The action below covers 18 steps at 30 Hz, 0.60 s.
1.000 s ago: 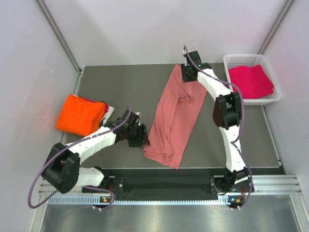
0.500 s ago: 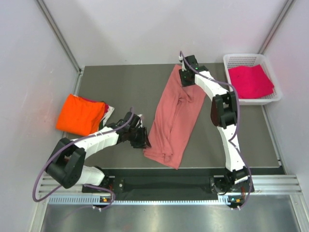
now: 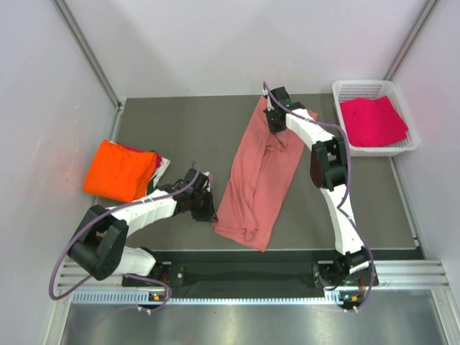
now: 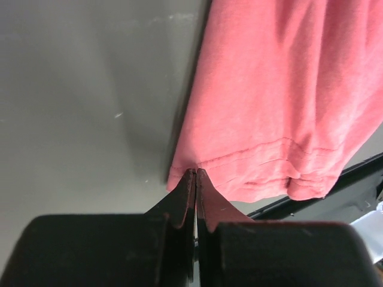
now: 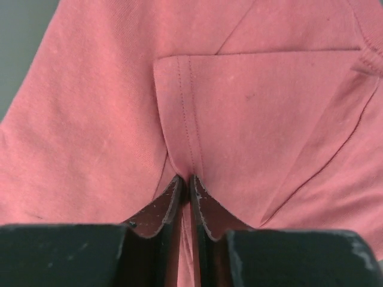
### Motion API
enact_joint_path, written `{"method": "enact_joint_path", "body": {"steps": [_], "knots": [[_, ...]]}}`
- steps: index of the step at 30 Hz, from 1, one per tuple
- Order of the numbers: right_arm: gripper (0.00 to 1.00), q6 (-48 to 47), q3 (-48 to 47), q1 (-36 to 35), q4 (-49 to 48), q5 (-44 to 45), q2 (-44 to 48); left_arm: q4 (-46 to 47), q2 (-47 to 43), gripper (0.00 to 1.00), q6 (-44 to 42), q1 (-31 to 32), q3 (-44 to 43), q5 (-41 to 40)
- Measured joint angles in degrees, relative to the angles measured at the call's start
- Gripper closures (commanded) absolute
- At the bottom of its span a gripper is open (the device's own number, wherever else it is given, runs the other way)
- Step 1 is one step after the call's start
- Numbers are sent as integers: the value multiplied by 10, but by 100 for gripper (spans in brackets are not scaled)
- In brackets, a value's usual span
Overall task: Fold and stack the t-shirts
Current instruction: Fold the tshirt
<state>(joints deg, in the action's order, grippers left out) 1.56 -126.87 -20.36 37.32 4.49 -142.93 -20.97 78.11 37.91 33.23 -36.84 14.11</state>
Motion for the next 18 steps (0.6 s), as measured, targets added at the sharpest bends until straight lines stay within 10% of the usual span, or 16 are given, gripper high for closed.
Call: {"method": "enact_joint_path", "body": {"steps": [18], "knots": [[94, 58, 24, 52, -25, -119, 9, 14, -19, 100, -3, -10, 41, 0]]}}
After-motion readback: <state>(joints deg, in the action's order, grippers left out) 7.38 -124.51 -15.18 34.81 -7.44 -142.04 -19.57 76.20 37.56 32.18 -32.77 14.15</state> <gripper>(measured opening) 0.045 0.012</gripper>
